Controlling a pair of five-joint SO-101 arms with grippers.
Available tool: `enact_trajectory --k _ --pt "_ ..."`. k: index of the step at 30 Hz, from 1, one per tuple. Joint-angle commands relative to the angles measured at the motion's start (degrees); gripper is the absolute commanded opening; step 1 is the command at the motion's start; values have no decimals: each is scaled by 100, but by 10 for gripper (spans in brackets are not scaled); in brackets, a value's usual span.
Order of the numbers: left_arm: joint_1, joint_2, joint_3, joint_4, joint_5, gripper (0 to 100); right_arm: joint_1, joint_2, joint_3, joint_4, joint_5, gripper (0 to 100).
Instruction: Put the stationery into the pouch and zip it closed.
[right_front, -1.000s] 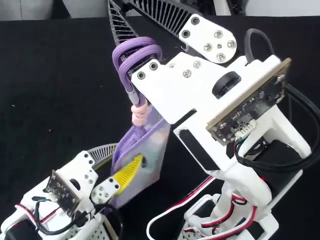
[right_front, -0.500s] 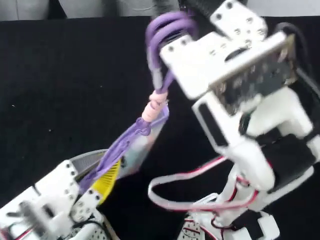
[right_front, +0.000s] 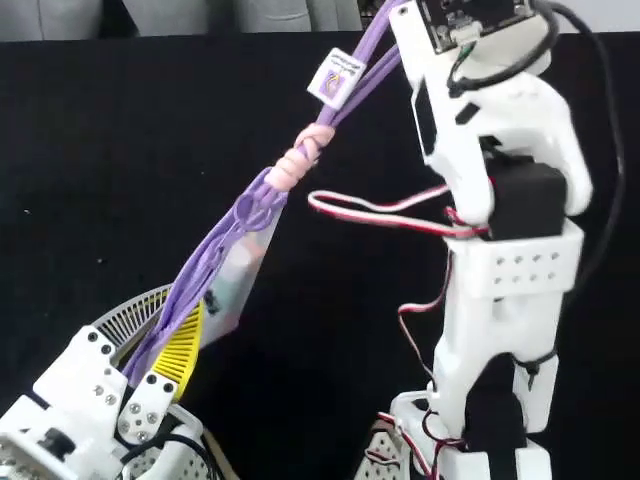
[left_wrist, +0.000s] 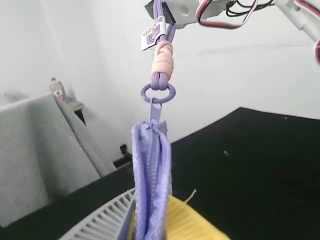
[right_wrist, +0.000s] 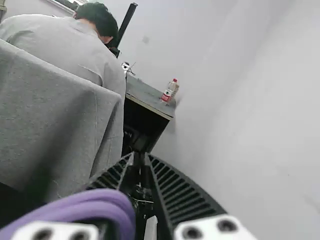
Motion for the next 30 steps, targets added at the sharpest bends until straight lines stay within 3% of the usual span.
enact_trajectory --k 1,10,17,30 --pt "-66 -97 -347 35 158 27 765 -119 708 -958 -35 11" --pt "-75 -97 -1042 211 325 27 1495 -110 2079 -2215 9 11" --pt "-75 -97 -1130 255 352 27 2013 215 2299 -2681 9 11" --pt "-66 -79 -752 176 343 29 1829 813 1059 -1609 -44 11"
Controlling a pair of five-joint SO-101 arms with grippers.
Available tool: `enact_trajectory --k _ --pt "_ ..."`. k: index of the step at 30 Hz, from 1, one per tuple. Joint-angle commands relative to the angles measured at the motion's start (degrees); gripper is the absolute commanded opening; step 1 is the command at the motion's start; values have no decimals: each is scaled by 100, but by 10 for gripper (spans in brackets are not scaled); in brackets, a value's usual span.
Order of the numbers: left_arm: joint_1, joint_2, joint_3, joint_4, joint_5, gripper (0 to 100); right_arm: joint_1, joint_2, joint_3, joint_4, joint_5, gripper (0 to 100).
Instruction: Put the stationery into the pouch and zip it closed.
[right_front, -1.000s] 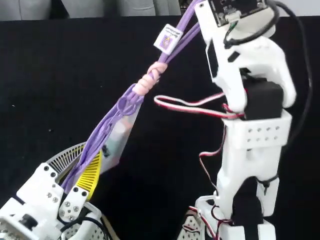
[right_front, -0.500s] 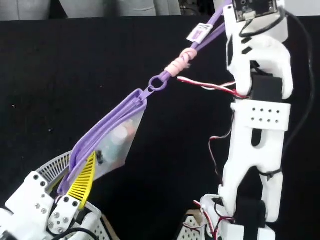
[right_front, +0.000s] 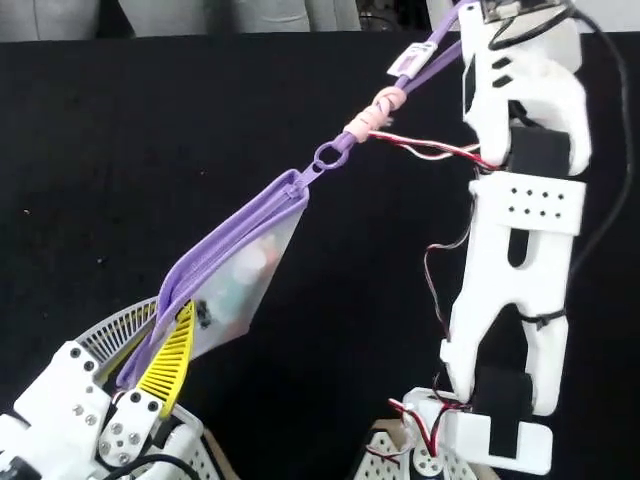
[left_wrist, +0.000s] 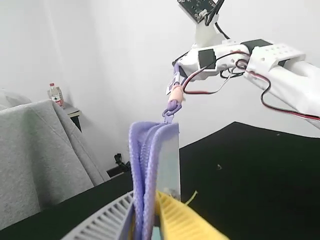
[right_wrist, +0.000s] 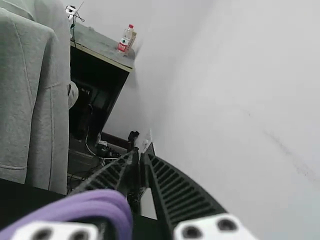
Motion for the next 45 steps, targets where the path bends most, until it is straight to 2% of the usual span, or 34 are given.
enact_trajectory --k 1,3,6,8,10,16,21,25,29,36,41,45 --pt "-66 -97 57 -158 26 30 255 66 -681 431 -35 11" --pt "-75 -88 479 -290 -105 41 -26 66 -787 703 -26 11" --pt "-84 -79 1024 -299 -589 163 -545 127 -734 862 -26 11" --pt "-101 -88 1253 -299 -589 248 -923 127 -532 826 -9 11" --pt "-347 -88 1429 -334 -580 277 -1266 127 -356 598 -26 11" --pt "-1631 -79 2571 -1415 -580 283 -1969 127 233 -853 -26 11" --pt "-2273 -88 3407 -2400 -580 283 -2092 119 532 -1679 -26 11" --pt "-2448 -88 3125 -2356 -580 278 -2110 48 479 -1626 -26 11" --pt "-2501 -97 2721 -1925 -563 278 -2251 -259 312 -1626 -35 11" --pt "-2519 -97 2369 -1776 237 278 -2884 -919 92 -1767 9 11" --pt "-2519 -97 2422 -1785 255 278 -2910 -523 -760 -2338 9 11" --pt "-2519 -97 2422 -1785 264 278 -2892 101 -1543 -2391 18 11"
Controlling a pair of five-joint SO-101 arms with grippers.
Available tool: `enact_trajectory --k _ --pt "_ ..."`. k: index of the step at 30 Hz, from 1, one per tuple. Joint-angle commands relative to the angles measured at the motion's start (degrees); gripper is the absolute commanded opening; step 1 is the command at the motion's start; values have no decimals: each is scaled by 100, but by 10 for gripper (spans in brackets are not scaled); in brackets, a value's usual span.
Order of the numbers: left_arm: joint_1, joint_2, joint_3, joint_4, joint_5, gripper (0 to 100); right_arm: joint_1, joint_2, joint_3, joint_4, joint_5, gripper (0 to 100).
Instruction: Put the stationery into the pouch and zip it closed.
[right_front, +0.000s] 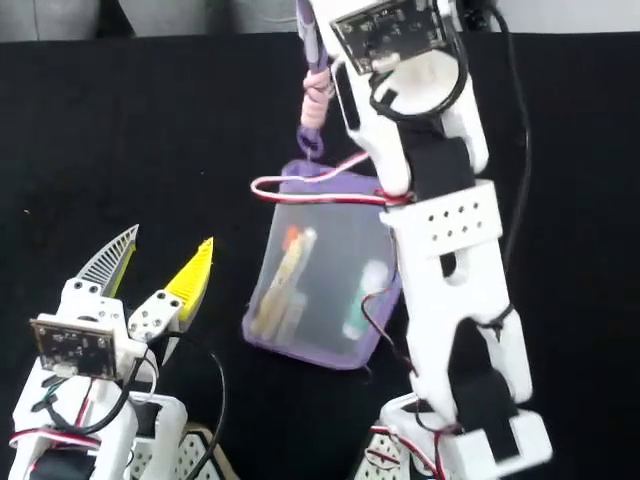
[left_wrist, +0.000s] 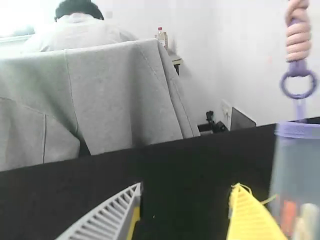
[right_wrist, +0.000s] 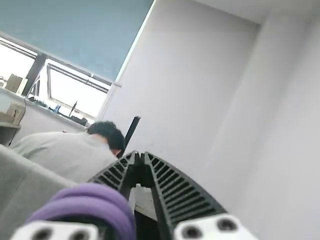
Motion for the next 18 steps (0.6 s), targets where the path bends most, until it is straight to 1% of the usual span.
enact_trajectory --k 1,7,9,13,15,18 --pt "-48 26 -224 18 62 278 -53 567 -1182 -220 -18 11" --pt "-48 26 -215 18 62 278 53 1560 -2651 -176 -18 11" --pt "-48 26 -207 18 62 278 70 1701 -2905 44 -26 14" --pt "-48 26 -189 26 62 278 79 1701 -3037 1433 -18 28" --pt "-48 26 -84 44 62 278 105 1640 -3020 2075 -18 78" --pt "-48 26 4 35 62 278 246 1525 -2993 2840 -18 182"
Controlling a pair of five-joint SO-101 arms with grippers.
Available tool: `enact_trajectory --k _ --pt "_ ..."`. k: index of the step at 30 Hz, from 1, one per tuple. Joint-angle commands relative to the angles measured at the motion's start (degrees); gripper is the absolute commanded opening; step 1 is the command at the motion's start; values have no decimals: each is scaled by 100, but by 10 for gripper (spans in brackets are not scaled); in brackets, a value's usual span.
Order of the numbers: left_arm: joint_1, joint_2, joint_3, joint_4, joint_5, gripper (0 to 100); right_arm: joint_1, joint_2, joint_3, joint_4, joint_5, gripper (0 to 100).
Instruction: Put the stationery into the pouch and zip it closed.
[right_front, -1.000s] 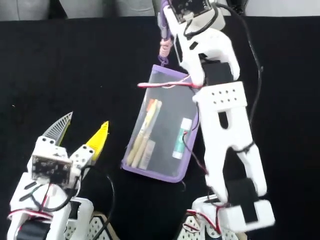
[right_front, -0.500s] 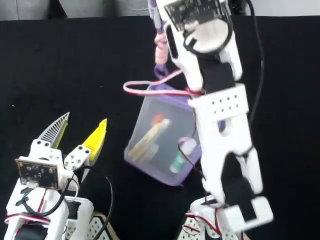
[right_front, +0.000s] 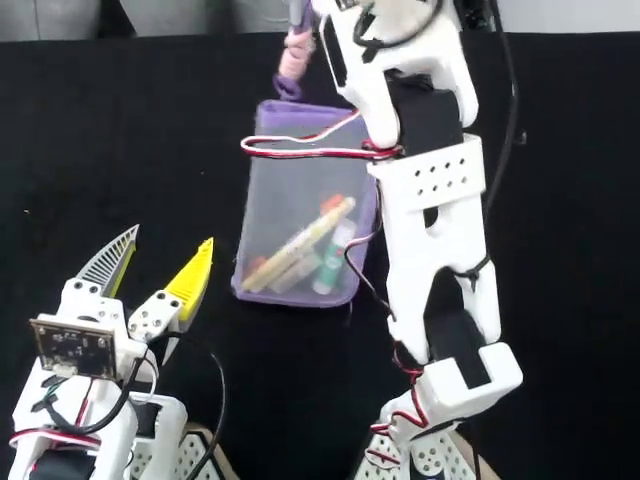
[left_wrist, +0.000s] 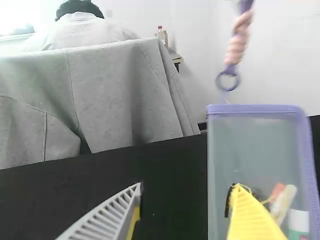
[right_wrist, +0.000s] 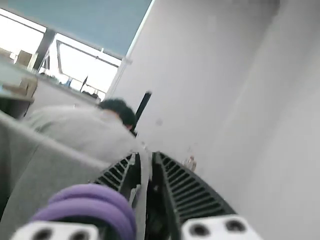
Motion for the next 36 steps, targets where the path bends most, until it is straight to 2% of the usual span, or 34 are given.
enact_trajectory --k 1,4,7,15,22,28,32,36 --pt "-48 26 -4 9 62 278 229 -277 -286 1152 -18 219" --pt "-48 26 -31 18 62 278 229 -321 -277 1741 -9 309" --pt "-48 26 -22 18 62 278 229 -347 -277 2505 369 358" --pt "-48 26 -4 26 35 278 26 -295 -119 4897 1486 361" --pt "-48 26 -4 26 35 278 -114 -321 734 5987 2444 361" --pt "-48 26 -4 35 44 278 -141 -356 655 6743 2541 361" --pt "-48 26 4 35 53 278 -624 -259 910 7578 2541 361" --pt "-48 26 4 35 53 278 -826 -198 1684 7587 2549 363"
